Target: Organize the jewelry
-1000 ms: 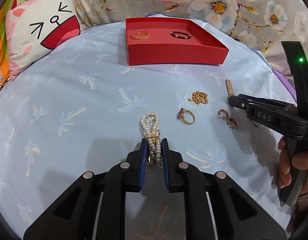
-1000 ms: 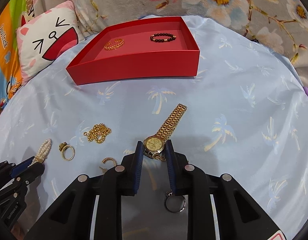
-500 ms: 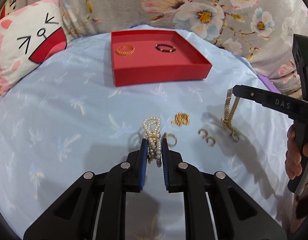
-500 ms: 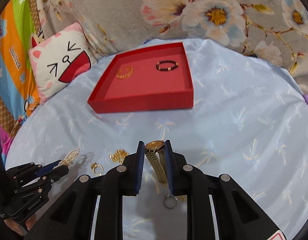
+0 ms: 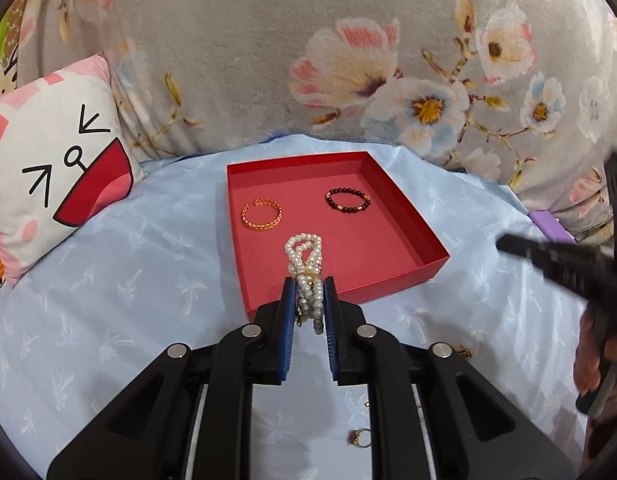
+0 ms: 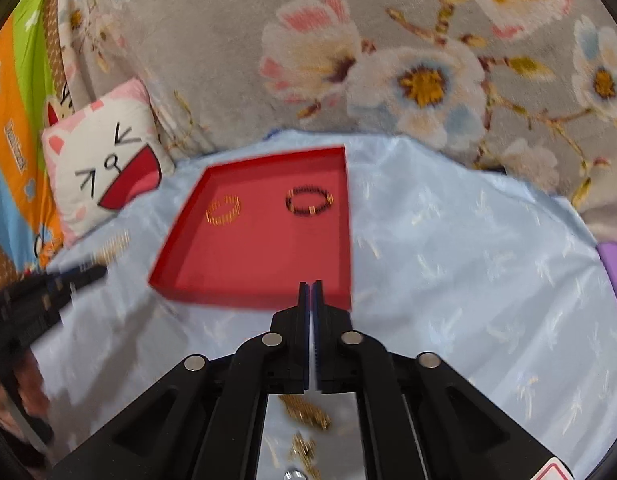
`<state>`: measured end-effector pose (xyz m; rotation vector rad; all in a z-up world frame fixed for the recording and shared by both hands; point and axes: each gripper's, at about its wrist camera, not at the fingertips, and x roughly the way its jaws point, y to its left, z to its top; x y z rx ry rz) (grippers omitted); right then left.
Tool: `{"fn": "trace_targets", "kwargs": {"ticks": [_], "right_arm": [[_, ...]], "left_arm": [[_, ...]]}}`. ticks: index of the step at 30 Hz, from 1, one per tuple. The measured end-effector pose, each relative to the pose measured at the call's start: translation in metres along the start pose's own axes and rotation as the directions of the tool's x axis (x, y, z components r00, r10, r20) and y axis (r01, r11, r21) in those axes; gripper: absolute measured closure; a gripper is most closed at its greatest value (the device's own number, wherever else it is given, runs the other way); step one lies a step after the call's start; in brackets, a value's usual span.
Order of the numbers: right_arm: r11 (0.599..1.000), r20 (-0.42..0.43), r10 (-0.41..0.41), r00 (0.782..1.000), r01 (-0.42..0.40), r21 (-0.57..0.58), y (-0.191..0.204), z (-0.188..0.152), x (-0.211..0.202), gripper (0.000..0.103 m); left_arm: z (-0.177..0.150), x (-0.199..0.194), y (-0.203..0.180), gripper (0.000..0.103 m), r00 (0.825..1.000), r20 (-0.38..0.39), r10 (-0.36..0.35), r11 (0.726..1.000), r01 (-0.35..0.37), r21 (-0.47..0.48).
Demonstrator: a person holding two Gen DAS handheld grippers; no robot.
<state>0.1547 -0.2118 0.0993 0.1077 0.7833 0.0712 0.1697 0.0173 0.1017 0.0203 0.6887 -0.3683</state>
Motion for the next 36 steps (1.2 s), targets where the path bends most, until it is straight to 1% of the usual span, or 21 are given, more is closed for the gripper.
{"fn": "trace_targets", "kwargs": {"ticks": [3,5,6,7,9,11,12,13,15,18,20,21,22,23,25,28,29,30,33,36], "right_arm": [[1.0,-0.067,0.02,0.998,-0.02,0.006,-0.007,-0.043,0.014,0.093],[1.0,-0.114,0.022,0.993,-0.022,0.0,-0.009,-0.065,0.026,0.087],[1.0,-0.132,0.028,0.991,-0.028,-0.002,-0.01,-0.073,0.031,0.079],[0.999,-0.144,0.037,0.989,-0.038,-0.005,-0.01,-0.079,0.035,0.074],[0.998,-0.148,0.057,0.987,-0.059,-0.009,-0.009,-0.085,0.039,0.073],[0.996,-0.138,0.09,0.986,-0.092,-0.009,-0.006,-0.085,0.038,0.069],[0.994,-0.137,0.103,0.985,-0.106,-0.018,-0.002,-0.084,0.038,0.064],[0.994,-0.139,0.096,0.986,-0.103,-0.039,0.003,-0.084,0.04,0.061],[0.993,-0.147,0.075,0.986,-0.088,-0.078,0.011,-0.084,0.044,0.06],[0.992,-0.154,0.041,0.987,-0.058,-0.11,0.017,-0.083,0.054,0.06],[0.993,-0.17,0.026,0.985,-0.045,-0.113,0.016,-0.082,0.06,0.064],[0.994,-0.175,0.031,0.984,-0.049,-0.099,0.014,-0.082,0.062,0.075],[0.995,-0.185,0.045,0.982,-0.061,-0.08,0.01,-0.082,0.064,0.08],[0.995,-0.191,0.067,0.979,-0.078,-0.054,0.007,-0.081,0.064,0.081],[0.996,-0.188,0.078,0.979,-0.085,-0.027,0.002,-0.08,0.062,0.088],[0.995,-0.182,0.097,0.978,-0.097,0.01,-0.003,-0.078,0.057,0.09],[0.994,-0.18,0.105,0.978,-0.103,0.018,-0.004,-0.077,0.056,0.09],[0.994,-0.172,0.108,0.979,-0.105,0.026,-0.005,-0.076,0.054,0.09],[0.994,-0.141,0.112,0.984,-0.11,0.022,-0.004,-0.068,0.044,0.09],[0.992,-0.102,0.13,0.986,-0.129,0.016,-0.001,-0.054,0.032,0.09]], "left_arm": [[-0.01,0.008,0.002,0.09,0.999,-0.034,-0.016,1.0,0.016,-0.007],[-0.021,0.014,0.001,0.09,0.998,-0.063,-0.025,1.0,0.024,-0.006],[-0.025,0.015,-0.001,0.09,0.997,-0.073,-0.029,1.0,0.029,-0.005],[-0.031,0.017,-0.003,0.09,0.996,-0.084,-0.032,0.999,0.033,0.0],[-0.04,0.018,-0.007,0.09,0.994,-0.102,-0.037,0.999,0.038,0.009],[-0.048,0.017,-0.011,0.09,0.993,-0.109,-0.04,0.999,0.043,0.021],[-0.051,0.015,-0.013,0.09,0.994,-0.106,-0.036,0.999,0.04,0.033],[-0.053,0.014,-0.015,0.09,0.994,-0.101,-0.03,0.998,0.035,0.044],[-0.055,0.013,-0.017,0.09,0.995,-0.1,-0.032,0.998,0.037,0.048],[-0.056,0.013,-0.019,0.09,0.994,-0.101,-0.04,0.998,0.045,0.049],[-0.056,0.013,-0.019,0.09,0.994,-0.103,-0.045,0.997,0.05,0.051],[-0.056,0.014,-0.019,0.09,0.994,-0.103,-0.045,0.998,0.05,0.049],[-0.057,0.015,-0.018,0.09,0.993,-0.107,-0.049,0.997,0.054,0.047],[-0.057,0.015,-0.018,0.09,0.993,-0.105,-0.045,0.998,0.05,0.047],[-0.056,0.016,-0.018,0.09,0.994,-0.103,-0.044,0.998,0.049,0.049],[-0.057,0.016,-0.016,0.09,0.994,-0.101,-0.039,0.998,0.044,0.047],[-0.057,0.016,-0.016,0.092,0.994,-0.099,-0.036,0.998,0.04,0.043],[-0.057,0.016,-0.016,0.097,0.994,-0.101,-0.041,0.998,0.046,0.042],[-0.054,0.014,-0.015,0.098,0.995,-0.094,-0.041,0.998,0.045,0.044],[-0.05,0.01,-0.014,0.1,0.996,-0.078,-0.037,0.998,0.041,0.052]]}}
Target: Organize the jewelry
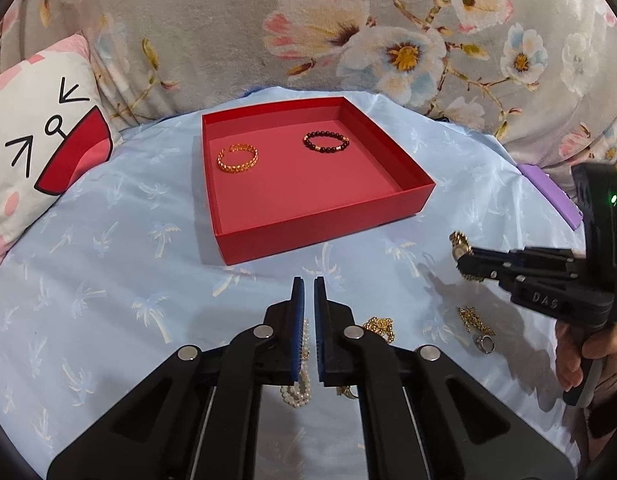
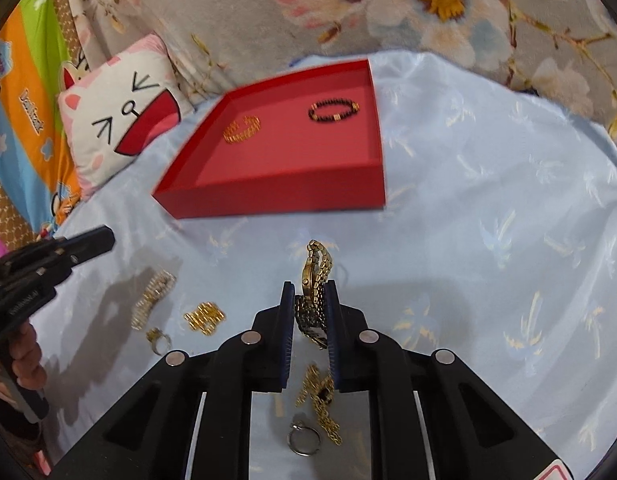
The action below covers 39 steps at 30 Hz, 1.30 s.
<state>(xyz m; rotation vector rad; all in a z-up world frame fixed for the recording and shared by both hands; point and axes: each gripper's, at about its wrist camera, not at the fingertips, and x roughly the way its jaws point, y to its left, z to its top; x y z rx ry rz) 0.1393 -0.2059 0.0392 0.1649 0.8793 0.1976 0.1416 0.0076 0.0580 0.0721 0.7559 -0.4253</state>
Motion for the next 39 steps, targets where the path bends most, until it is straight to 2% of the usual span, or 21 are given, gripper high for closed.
{"fn": "trace_targets", "kwargs": {"ticks": [7,11,14,17,20,21,23,24,29,31,34,39], "right_arm": [[0.998,0.087,0.052,0.995,-0.049,-0.028,0.013,0.062,-0.019,0.09],[0.998,0.092,0.06,0.994,-0.06,-0.003,0.013,0.107,0.0,0.09],[0.999,0.098,0.036,0.995,-0.038,0.017,0.009,0.127,0.015,0.09],[0.999,0.095,0.029,0.995,-0.031,0.029,0.006,0.13,0.025,0.09],[0.999,0.089,0.029,0.996,-0.032,0.027,0.004,0.123,0.029,0.09],[0.999,0.084,0.029,0.996,-0.031,0.024,0.004,0.12,0.03,0.09],[1.0,0.075,0.023,0.997,-0.024,0.012,0.006,0.116,0.033,0.09],[1.0,0.072,0.018,0.997,-0.018,0.005,0.007,0.114,0.033,0.09],[1.0,0.063,0.011,0.998,-0.011,0.004,0.006,0.111,0.038,0.09],[1.0,0.061,0.008,0.998,-0.009,0.008,0.004,0.112,0.04,0.09],[1.0,0.056,0.011,0.998,-0.012,0.01,0.003,0.112,0.044,0.09],[1.0,0.045,0.014,0.999,-0.015,0.014,0.002,0.116,0.053,0.09]], "left_arm": [[0.032,-0.001,0.004,0.1,0.999,0.044,0.015,1.0,-0.015,0.013],[0.065,0.005,0.017,0.1,0.995,0.085,0.043,0.999,-0.042,-0.01],[0.078,0.007,0.027,0.1,0.993,0.094,0.065,0.998,-0.062,-0.034],[0.071,0.006,0.033,0.1,0.996,0.068,0.061,0.998,-0.059,-0.026],[0.044,0.01,0.032,0.099,0.998,0.009,0.058,0.998,-0.058,-0.003],[0.034,0.013,0.031,0.096,0.998,-0.016,0.053,0.999,-0.053,0.003],[0.012,0.021,0.026,0.07,0.997,-0.077,0.026,1.0,-0.026,0.01],[0.001,0.027,0.022,0.064,0.994,-0.104,0.02,1.0,-0.018,0.015],[-0.025,0.05,0.011,0.064,0.982,-0.189,-0.004,1.0,0.009,0.03],[-0.03,0.056,0.009,0.066,0.98,-0.197,0.005,0.999,0.002,0.036],[-0.034,0.055,0.005,0.082,0.983,-0.178,0.037,0.997,-0.025,0.07],[-0.033,0.055,0.005,0.09,0.984,-0.178,0.012,0.997,0.001,0.075]]}}
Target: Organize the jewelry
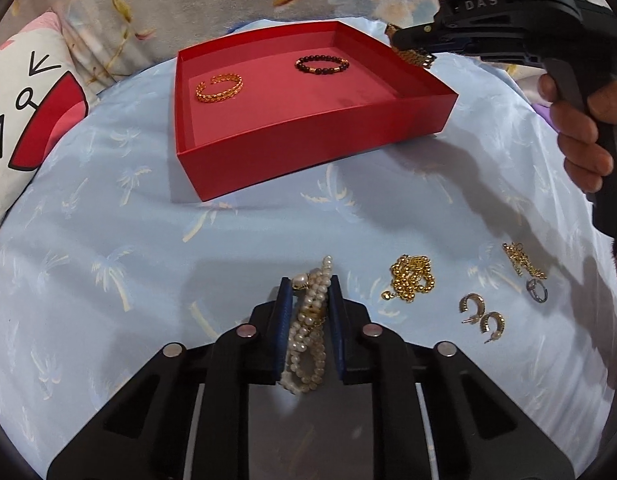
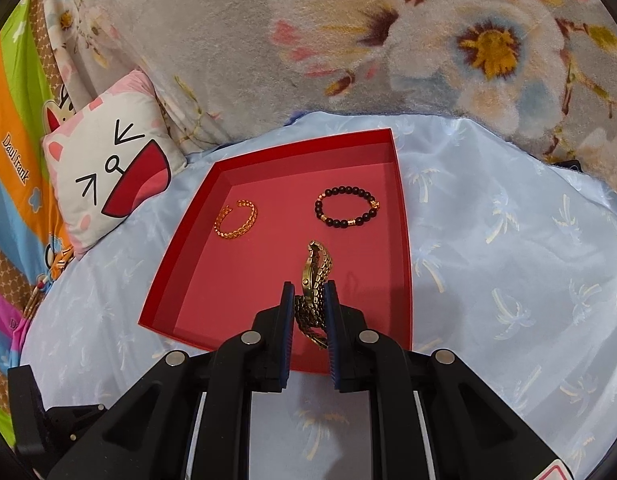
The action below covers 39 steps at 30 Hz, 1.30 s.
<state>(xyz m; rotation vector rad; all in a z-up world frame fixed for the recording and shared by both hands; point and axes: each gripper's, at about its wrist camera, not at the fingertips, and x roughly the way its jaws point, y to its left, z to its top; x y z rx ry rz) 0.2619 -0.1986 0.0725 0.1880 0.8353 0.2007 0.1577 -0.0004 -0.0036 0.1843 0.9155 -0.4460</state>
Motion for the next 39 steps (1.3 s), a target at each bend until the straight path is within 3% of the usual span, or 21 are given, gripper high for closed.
{"fn": "trace_targets", "kwargs": {"ticks": [4,10,14,19,23,26,30,37,39], "right_arm": [[0.999,-0.02,0.026,0.999,-0.025,0.033,-0.006,0.01,0.012,0.09],[0.996,-0.08,0.057,0.995,-0.051,0.076,-0.014,0.025,0.047,0.09],[0.995,-0.115,0.043,0.992,-0.031,0.097,-0.019,0.028,0.073,0.089],[0.998,-0.133,0.018,0.991,-0.009,0.067,-0.016,0.033,0.094,0.09],[0.992,-0.096,-0.122,0.988,0.119,-0.037,-0.003,0.036,0.096,0.089],[0.985,-0.037,-0.161,0.986,0.158,-0.066,0.001,0.036,0.085,0.087],[0.99,0.025,-0.135,0.991,0.136,-0.029,-0.009,0.043,0.063,0.077],[0.991,0.072,-0.13,0.989,0.131,-0.006,-0.021,0.043,0.031,0.077],[0.992,0.08,-0.128,0.989,0.128,-0.002,-0.024,0.037,0.021,0.077]], "left_arm": [[0.02,-0.021,0.003,0.09,0.998,0.056,-0.032,0.999,0.033,-0.01],[0.076,-0.045,0.012,0.09,0.982,0.188,-0.006,1.0,0.008,-0.012],[0.116,-0.025,0.023,0.09,0.977,0.21,0.02,0.999,-0.011,-0.043],[0.144,0.027,0.039,0.09,0.986,0.159,0.057,0.996,-0.046,-0.075],[0.147,0.059,0.05,0.089,0.991,0.107,0.077,0.992,-0.065,-0.109],[0.148,0.067,0.057,0.089,0.992,0.1,0.082,0.989,-0.068,-0.131],[0.151,0.067,0.06,0.089,0.989,0.122,0.09,0.988,-0.073,-0.135],[0.155,0.053,0.061,0.088,0.982,0.159,0.106,0.985,-0.082,-0.149],[0.152,0.047,0.06,0.079,0.981,0.165,0.105,0.985,-0.081,-0.15]]}}
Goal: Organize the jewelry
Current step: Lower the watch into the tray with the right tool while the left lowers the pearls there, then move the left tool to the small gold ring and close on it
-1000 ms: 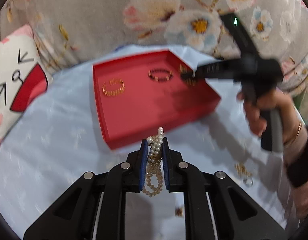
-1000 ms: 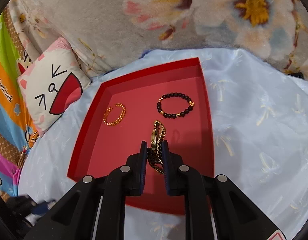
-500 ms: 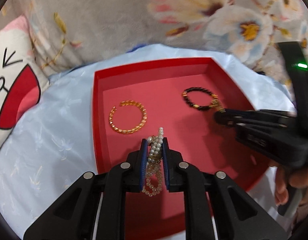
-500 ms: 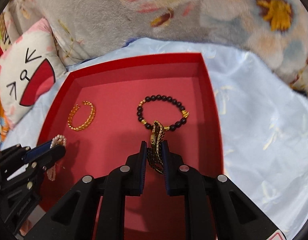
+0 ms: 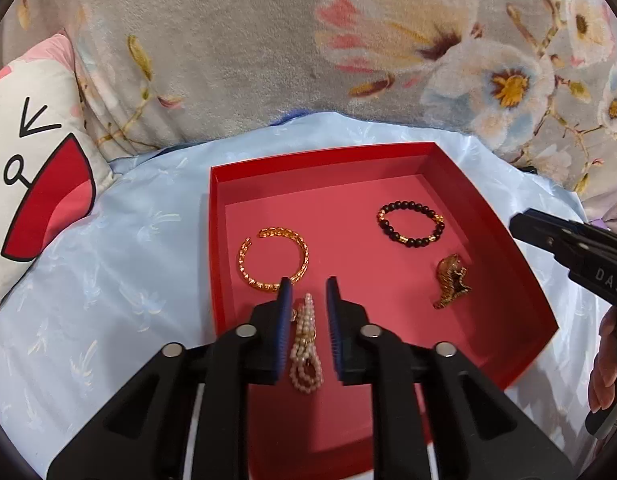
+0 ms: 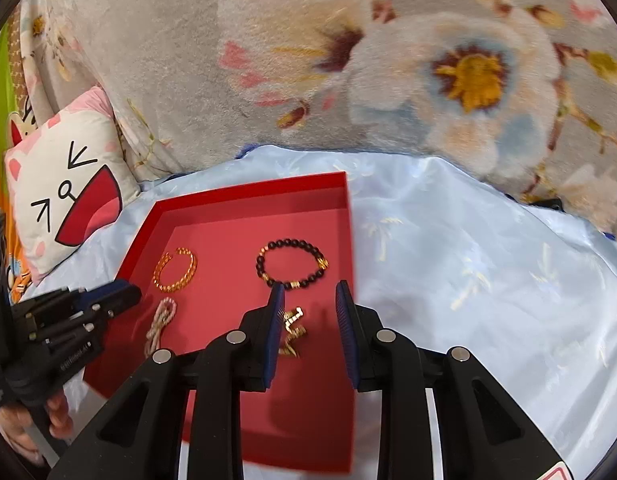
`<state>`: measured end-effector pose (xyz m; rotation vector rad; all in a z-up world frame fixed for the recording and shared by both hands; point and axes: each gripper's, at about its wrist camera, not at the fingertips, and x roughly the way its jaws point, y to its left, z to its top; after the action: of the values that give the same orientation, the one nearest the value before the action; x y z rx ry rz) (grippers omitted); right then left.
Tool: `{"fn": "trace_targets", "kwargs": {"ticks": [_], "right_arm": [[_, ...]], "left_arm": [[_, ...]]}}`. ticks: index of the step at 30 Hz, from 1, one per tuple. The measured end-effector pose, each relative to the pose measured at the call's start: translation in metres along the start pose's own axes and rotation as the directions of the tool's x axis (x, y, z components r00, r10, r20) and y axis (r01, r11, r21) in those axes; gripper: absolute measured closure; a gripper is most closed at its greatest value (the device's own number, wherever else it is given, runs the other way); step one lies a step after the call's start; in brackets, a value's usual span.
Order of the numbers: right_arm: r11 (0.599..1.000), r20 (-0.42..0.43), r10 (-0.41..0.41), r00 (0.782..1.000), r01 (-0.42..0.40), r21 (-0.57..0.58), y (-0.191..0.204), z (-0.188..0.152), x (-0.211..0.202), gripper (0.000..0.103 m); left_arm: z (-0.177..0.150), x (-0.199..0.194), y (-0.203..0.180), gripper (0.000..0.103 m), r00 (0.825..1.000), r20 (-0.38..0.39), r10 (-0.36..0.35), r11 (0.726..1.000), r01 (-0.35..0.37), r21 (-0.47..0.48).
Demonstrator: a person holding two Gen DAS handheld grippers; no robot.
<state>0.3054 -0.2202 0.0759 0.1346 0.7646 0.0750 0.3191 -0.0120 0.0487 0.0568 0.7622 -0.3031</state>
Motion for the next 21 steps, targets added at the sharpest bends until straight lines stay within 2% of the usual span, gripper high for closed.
{"fn": "trace_targets", "kwargs": {"ticks": [3,9,19,21], "right_arm": [[1.0,0.003,0.002,1.0,-0.002,0.012,-0.008,-0.012,-0.017,0.077],[0.999,0.009,0.013,1.0,-0.013,0.033,-0.018,-0.047,-0.052,0.077],[0.999,-0.02,0.035,0.999,-0.035,0.026,-0.015,-0.109,-0.1,0.077],[0.999,-0.032,0.045,0.998,-0.044,0.029,-0.014,-0.122,-0.107,0.077]], "left_arm": [[-0.007,-0.02,-0.002,0.072,1.0,0.023,-0.003,1.0,0.002,0.009],[-0.03,-0.055,-0.009,0.07,0.999,0.043,-0.006,1.0,0.005,0.028],[-0.087,-0.095,-0.017,0.07,0.999,0.014,-0.049,0.999,0.049,0.025],[-0.101,-0.1,-0.021,0.064,0.998,-0.008,-0.069,0.997,0.07,0.025]]}}
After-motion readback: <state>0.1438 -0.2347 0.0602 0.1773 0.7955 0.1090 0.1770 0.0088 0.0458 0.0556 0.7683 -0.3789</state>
